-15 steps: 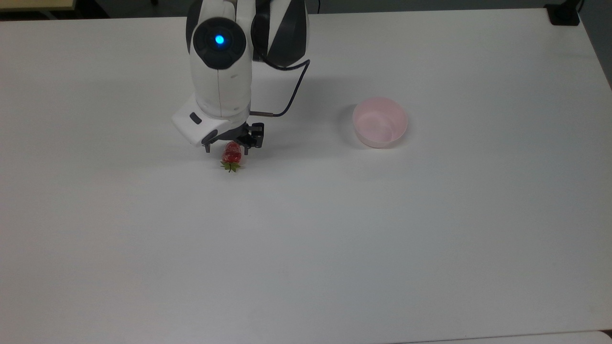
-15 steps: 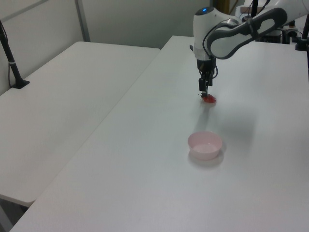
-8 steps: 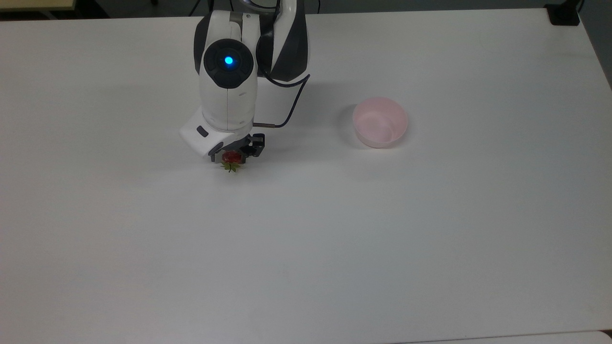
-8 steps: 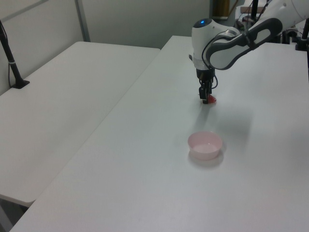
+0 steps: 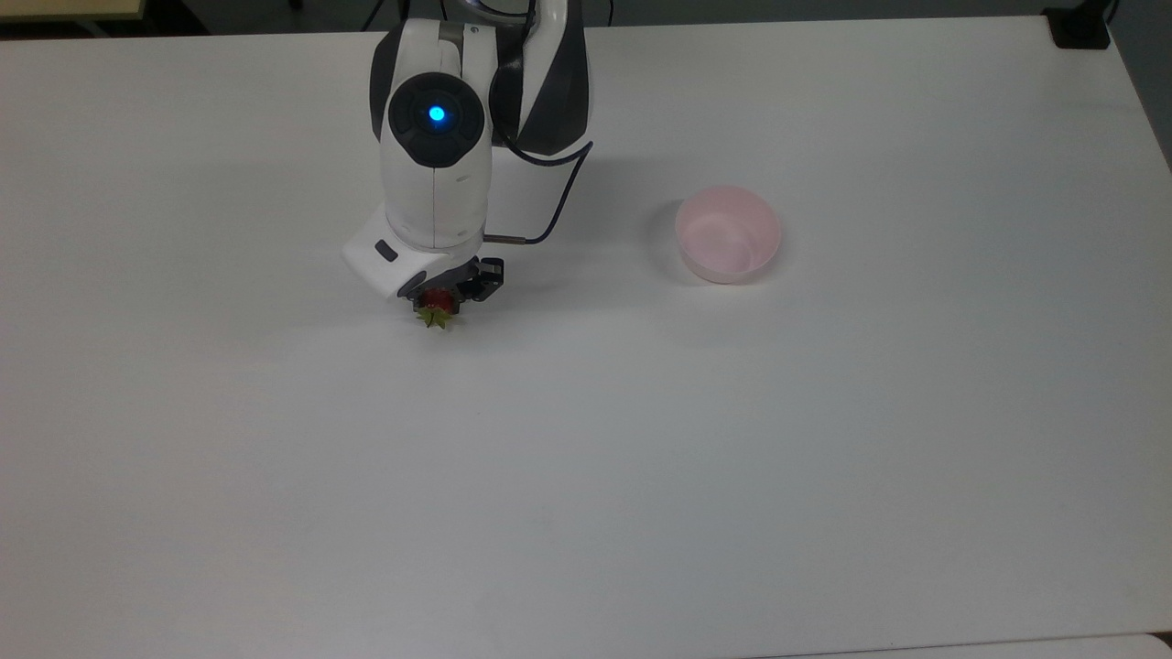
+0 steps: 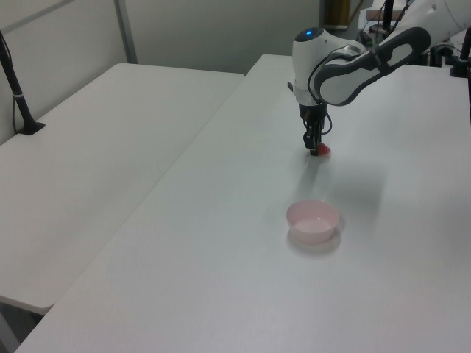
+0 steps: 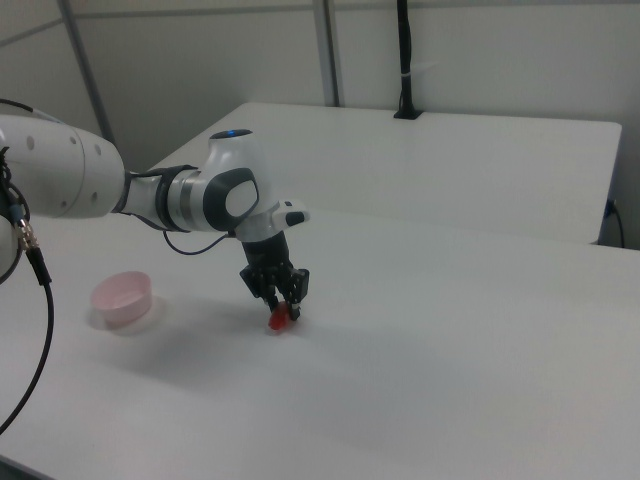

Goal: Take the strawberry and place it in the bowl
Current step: 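Close the gripper around the red strawberry, then lift the strawberry and carry it over the pink bowl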

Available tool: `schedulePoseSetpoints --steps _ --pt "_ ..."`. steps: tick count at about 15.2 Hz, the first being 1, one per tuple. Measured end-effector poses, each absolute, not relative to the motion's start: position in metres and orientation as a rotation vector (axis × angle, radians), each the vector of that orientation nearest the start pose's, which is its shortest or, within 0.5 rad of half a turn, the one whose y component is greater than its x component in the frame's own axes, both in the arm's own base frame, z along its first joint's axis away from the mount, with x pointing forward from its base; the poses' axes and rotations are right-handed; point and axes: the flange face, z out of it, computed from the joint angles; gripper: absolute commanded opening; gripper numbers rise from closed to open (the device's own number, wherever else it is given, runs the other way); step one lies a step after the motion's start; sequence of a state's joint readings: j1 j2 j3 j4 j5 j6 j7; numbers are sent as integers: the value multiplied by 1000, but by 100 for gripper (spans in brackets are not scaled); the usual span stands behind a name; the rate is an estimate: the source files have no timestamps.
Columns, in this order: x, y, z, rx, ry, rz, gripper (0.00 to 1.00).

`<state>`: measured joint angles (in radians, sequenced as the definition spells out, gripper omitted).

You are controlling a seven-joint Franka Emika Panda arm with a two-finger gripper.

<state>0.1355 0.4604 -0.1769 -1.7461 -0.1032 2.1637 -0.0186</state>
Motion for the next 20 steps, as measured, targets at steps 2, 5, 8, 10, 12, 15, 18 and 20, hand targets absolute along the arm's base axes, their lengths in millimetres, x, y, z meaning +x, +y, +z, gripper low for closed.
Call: schedulePoseSetpoints --steps 2,5,8,10,12,15,18,20 --pt "657 -24 331 -3302 -85 34 19" --pt "651 -31 407 -3294 -108 -9 21" --pt "635 -38 500 -3284 -100 -98 21" --pt "624 -31 535 -3272 -113 -156 21" --pt "622 -2 537 -3259 -181 -145 23" --pt "617 92 529 -3217 -299 -136 24" --pt "596 187 521 -3176 -403 -123 25" --pt "581 236 513 -3167 -463 -109 25"
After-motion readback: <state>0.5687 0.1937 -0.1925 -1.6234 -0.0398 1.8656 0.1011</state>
